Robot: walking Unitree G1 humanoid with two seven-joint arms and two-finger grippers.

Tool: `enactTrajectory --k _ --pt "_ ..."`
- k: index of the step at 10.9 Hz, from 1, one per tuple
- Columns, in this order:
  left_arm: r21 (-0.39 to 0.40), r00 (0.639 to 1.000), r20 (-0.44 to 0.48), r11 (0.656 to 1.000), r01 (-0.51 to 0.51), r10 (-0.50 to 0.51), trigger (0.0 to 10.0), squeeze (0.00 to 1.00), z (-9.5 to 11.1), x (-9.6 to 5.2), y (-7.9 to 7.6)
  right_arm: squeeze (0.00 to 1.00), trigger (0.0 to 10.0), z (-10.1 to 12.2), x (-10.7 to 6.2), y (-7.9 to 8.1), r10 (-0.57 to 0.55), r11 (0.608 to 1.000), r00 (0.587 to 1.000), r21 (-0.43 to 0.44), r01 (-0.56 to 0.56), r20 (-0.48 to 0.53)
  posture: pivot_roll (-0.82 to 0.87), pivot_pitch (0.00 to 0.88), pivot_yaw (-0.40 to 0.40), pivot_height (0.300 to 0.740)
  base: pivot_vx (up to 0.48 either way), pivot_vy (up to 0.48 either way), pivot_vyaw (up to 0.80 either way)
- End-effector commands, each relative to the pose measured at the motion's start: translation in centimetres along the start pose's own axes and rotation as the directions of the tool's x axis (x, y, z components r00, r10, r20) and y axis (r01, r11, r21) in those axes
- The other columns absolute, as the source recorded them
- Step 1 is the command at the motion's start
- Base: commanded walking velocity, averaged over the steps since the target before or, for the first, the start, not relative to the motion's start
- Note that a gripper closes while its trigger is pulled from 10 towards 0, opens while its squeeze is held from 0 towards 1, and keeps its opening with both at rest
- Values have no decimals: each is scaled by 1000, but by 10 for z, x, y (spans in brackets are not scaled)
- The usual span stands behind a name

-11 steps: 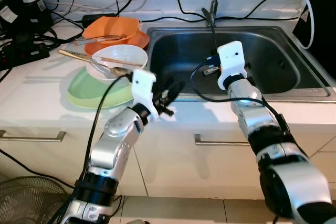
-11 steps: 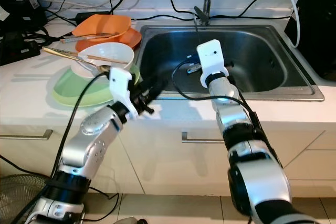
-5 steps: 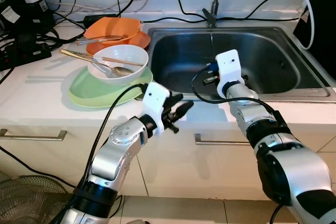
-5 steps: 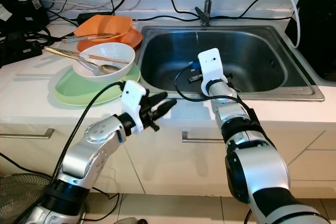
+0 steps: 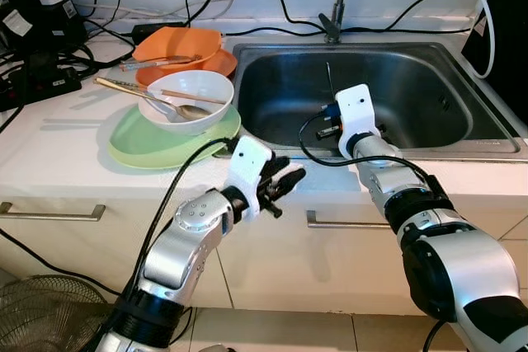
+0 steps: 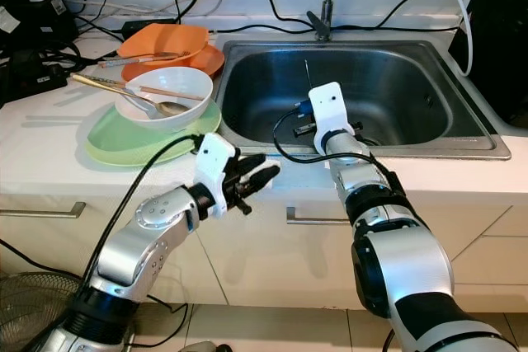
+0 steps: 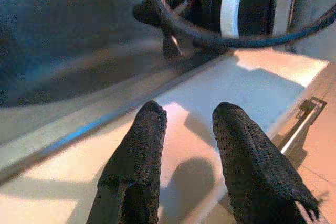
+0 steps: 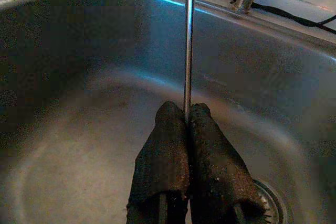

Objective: Kitchen organization

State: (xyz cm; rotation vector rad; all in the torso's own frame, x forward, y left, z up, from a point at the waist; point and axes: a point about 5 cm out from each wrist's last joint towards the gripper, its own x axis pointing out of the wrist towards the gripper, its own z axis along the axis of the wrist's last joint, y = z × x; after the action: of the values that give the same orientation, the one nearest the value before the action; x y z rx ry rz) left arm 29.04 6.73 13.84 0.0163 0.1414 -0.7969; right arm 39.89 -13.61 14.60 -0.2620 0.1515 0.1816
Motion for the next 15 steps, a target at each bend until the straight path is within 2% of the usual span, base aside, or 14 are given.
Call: enactTrajectory --k 1,2,3,4,5,6,8,10,12,13,15 --pt "20 1000 -6 1000 -6 7 10000 0 3 -1 -1 0 10000 0 1 1 6 1000 1000 16 -6 -21 146 0 41 740 0 0 0" --pt "18 1000 -9 1000 -11 11 10000 0 2 -1 -1 969 10000 -3 0 3 11 1000 1000 17 -11 -28 147 0 40 740 0 0 0" --pt "17 1000 -11 1000 -12 12 10000 0 1 -1 -1 1000 10000 -4 0 4 13 1000 999 18 -13 -29 147 0 41 740 0 0 0" --pt "15 1000 -14 1000 -13 13 10000 0 0 -1 -1 1000 10000 -5 0 4 14 1000 999 19 -13 -30 147 0 42 740 0 0 0" --pt "15 1000 -16 1000 -14 14 10000 0 0 -1 -1 604 10000 -5 0 5 17 1000 1000 14 -17 -27 148 0 42 740 0 0 0" --pt "16 1000 -17 1000 -15 15 10000 0 -1 -2 -1 0 10000 1 0 4 12 1000 1000 5 -12 8 146 0 45 740 0 0 0" --pt "18 999 -1 999 -46 46 10000 0 0 -1 2 0 10000 13 1 2 -5 1000 995 5 4 96 143 0 46 740 0 0 0" --pt "11 992 37 992 -124 124 10000 0 2 1 9 0 10000 26 -4 -4 -46 999 967 32 40 252 133 0 47 740 0 0 0" --pt "18 982 96 987 -162 160 10000 0 13 5 13 0 10000 31 -16 -9 -89 994 911 99 53 403 130 0 44 740 0 0 0" --pt "16 977 117 983 -180 177 10000 0 16 6 16 0 10000 32 -22 -7 -91 994 886 96 53 456 123 0 40 740 0 0 0" --pt "-8 947 190 965 -261 258 10000 0 26 7 25 0 10000 29 -38 1 -131 986 837 159 54 531 108 0 44 740 0 0 0"
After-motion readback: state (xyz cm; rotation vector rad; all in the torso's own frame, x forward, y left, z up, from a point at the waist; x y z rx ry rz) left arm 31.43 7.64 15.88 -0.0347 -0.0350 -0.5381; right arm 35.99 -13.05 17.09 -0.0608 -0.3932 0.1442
